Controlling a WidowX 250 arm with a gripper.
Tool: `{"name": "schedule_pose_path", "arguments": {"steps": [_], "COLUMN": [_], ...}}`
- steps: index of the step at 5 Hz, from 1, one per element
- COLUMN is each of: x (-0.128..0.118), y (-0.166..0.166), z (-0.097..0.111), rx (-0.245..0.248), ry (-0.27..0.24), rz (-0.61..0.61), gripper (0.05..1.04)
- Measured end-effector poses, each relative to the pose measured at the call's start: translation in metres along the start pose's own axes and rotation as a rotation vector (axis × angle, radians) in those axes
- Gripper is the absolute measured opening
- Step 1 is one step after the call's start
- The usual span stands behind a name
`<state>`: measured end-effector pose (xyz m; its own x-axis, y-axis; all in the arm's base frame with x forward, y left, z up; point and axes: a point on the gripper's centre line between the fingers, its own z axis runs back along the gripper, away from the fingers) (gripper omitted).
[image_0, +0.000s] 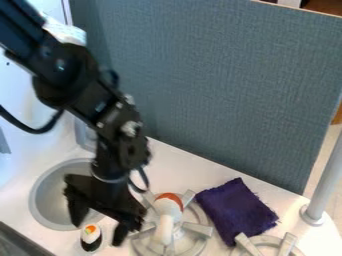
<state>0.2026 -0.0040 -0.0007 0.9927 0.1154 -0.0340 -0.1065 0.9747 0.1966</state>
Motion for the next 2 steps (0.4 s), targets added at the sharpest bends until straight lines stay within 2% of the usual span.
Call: {"name": "schedule_pose_path", "arguments": {"steps": [1,2], "x": [0.003,0.013], "y": [0.028,0.032], "z": [-0.005,-0.013], "rx": [-0.007,-0.012], "ry": [0.022,0.009], "rz": [-0.04,-0.102], "gripper": [1.003,1.003]}}
